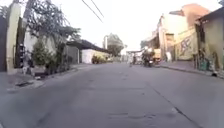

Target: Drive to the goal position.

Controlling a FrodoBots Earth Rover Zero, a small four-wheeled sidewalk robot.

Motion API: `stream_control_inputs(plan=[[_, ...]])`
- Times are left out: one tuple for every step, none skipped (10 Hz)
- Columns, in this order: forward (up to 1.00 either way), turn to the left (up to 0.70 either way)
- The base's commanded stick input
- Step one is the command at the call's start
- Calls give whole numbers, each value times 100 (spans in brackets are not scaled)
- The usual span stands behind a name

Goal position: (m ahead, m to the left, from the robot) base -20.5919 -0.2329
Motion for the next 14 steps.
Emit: stream_control_inputs(plan=[[100,2],[100,2],[100,2],[100,2],[100,2],[100,2],[100,2],[100,2],[100,2],[100,2],[100,2],[100,2],[100,2],[100,2]])
